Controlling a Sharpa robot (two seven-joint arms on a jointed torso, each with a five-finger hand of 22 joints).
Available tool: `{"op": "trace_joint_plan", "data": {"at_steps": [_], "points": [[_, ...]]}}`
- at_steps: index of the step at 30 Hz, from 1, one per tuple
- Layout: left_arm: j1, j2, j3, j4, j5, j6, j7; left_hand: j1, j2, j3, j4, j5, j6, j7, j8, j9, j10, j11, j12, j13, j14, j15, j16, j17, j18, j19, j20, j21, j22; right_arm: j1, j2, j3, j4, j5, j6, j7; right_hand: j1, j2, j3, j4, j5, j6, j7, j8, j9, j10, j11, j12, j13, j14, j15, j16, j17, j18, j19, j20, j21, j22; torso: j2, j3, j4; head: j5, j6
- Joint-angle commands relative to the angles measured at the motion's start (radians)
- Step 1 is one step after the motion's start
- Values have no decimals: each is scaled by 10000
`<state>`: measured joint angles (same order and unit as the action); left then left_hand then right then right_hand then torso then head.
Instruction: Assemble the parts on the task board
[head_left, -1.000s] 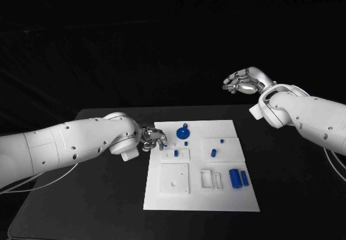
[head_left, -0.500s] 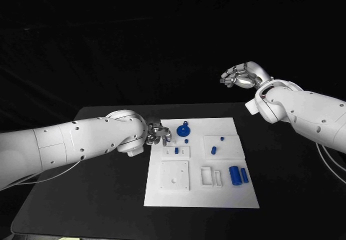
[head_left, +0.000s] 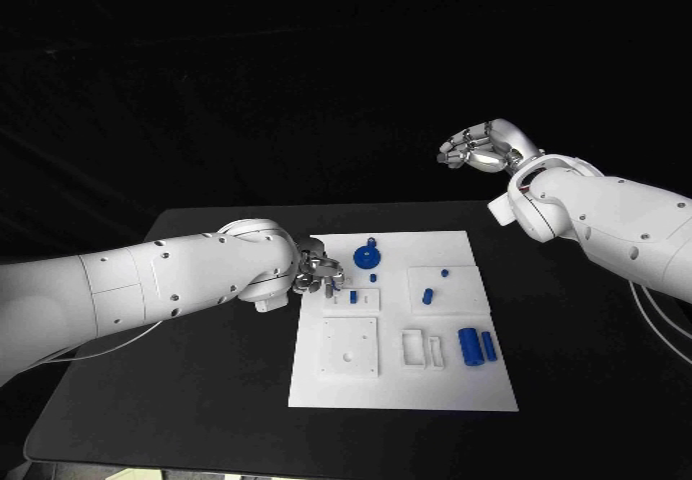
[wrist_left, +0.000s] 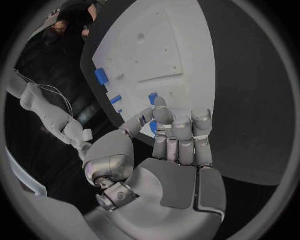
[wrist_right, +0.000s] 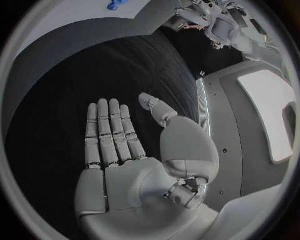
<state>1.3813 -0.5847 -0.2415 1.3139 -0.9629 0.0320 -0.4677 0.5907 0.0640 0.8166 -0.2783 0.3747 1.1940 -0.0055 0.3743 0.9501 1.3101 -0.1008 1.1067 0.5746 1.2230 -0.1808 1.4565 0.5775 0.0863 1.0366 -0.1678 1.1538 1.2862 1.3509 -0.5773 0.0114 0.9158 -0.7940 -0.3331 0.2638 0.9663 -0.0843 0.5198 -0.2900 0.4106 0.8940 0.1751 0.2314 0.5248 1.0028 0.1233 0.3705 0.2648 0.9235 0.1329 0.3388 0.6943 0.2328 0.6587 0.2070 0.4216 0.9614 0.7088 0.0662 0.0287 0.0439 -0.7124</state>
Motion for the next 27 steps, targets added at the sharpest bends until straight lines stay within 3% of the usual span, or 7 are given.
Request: {"op": "trace_joint_plan", "data": {"at_steps": [1,27], "points": [[-38,70,4,-109,120,677,16,106,66,1437,-140,326,125,-43,-53,10,237,-160,-42,-12,220,-305,-65,-1,130,36,-1061,63,-12,6,42,9,-12,80,131,111,114,11,-63,17,65,-45,6,34,-13,86,17,-48,-25,67,-14,-46,-16,-54,-49,55,-69,6,3,-4,-4,-6,-37],[-374,184,7,-448,-508,605,287,98,88,1453,-143,300,110,-27,-102,22,214,-144,-65,-5,193,-286,-88,4,123,17,-1047,67,-4,3,102,9,-19,100,196,160,133,15,-97,18,77,-56,10,54,-61,152,35,-218,-182,73,-3,-131,-101,-31,-95,93,-119,6,6,-3,6,-78,-167]]}}
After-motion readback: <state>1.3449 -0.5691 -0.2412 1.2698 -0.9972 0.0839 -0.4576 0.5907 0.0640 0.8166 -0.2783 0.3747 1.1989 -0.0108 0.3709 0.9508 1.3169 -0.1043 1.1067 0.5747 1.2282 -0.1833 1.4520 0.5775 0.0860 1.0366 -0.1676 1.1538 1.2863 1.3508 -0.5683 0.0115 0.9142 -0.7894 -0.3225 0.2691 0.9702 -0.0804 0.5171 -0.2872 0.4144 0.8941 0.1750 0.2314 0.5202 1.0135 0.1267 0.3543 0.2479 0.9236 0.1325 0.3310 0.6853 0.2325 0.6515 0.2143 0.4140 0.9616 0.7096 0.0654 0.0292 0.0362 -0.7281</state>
